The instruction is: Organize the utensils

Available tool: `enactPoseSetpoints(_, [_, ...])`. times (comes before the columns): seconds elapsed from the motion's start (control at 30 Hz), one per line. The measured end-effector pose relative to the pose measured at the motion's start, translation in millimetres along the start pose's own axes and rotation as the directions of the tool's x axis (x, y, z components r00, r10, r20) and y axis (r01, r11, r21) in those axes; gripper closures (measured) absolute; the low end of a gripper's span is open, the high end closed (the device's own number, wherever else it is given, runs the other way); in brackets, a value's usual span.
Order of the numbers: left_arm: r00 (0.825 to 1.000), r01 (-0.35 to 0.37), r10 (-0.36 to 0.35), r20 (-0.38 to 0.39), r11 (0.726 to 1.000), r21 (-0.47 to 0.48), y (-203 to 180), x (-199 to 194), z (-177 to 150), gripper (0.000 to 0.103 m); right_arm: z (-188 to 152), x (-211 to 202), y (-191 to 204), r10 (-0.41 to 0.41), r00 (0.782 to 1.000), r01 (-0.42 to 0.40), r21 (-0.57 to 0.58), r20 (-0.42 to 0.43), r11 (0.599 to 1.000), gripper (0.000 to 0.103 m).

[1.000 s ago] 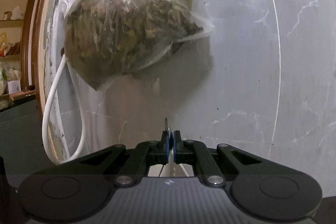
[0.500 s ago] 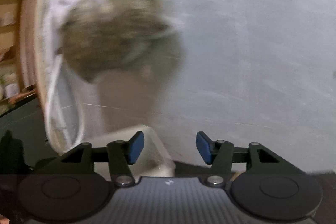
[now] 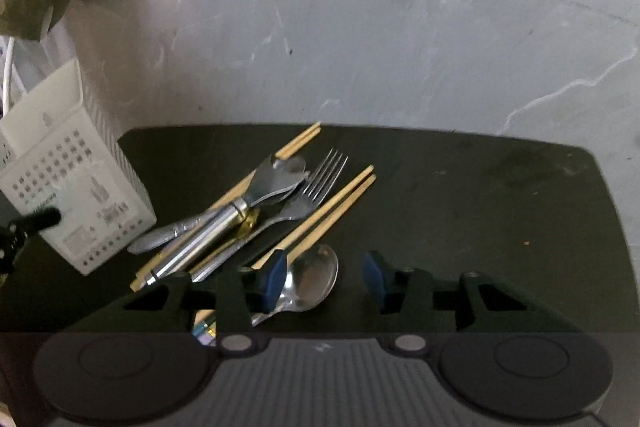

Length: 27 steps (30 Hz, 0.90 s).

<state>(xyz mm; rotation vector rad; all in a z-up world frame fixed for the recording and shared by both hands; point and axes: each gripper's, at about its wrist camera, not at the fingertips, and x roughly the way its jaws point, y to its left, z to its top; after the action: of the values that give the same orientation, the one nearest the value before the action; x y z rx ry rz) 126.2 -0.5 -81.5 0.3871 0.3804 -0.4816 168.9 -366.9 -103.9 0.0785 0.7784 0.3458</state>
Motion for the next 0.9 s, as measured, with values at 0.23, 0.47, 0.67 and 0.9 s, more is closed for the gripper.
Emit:
enactPoseSetpoints(0.23, [1.0,-0.009,0.009,-0.003,1.0,0.017,-2,0,1,0.019,-1,17,-2,0.075,0.997,-0.075,0.023,-0.01,0.997,0.097])
enactPoseSetpoints(0.47, [1.0,0.0,0.0,-0.002,1.0,-0.003,2,-1,0,0.019,30,-53,36,0.084,0.973,-0.083,-0.01,0.216,0.996,0.102])
enactPoseSetpoints(0.67, [1.0,0.006,-0.006,-0.002,1.0,-0.013,3,0,1,0.019,77,-107,106,0.142,0.888,-0.069,-0.178,0.437,0.982,0.102])
enactPoseSetpoints(0.9, [1.0,0.01,-0.01,0.001,1.0,-0.015,4,0,1,0.019,115,-100,179,0.266,0.748,-0.102,-0.291,0.608,0.951,0.102])
